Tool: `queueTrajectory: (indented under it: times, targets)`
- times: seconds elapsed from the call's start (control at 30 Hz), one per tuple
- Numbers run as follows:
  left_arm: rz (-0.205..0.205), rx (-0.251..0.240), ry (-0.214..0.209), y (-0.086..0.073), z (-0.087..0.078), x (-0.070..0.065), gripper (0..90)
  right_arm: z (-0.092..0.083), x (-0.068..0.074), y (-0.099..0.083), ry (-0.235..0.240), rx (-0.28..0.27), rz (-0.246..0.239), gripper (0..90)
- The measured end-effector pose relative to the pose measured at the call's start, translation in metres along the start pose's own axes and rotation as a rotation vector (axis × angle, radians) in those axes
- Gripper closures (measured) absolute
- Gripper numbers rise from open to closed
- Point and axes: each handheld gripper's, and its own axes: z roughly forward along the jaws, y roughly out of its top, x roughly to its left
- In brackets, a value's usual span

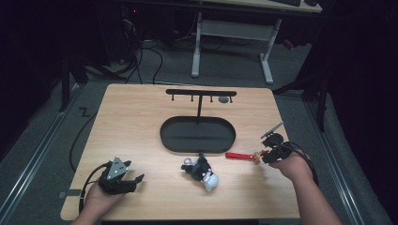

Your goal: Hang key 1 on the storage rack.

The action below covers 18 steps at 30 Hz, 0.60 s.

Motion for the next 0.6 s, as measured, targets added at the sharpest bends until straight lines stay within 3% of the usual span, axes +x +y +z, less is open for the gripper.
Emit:
queueTrajectory:
  times: [0.13,0.6]
  targets:
    - [-0.001,-0.007,-0.004,0.0,0.0,0.0,27.3,-0.014,0.004,-0.002,0.031,-0.02,0.02,66.9]
    - [-0.001,-0.014,-0.016,0.001,0.0,-0.002,27.3,-0.064,0.018,-0.001,0.078,-0.04,0.02,66.8]
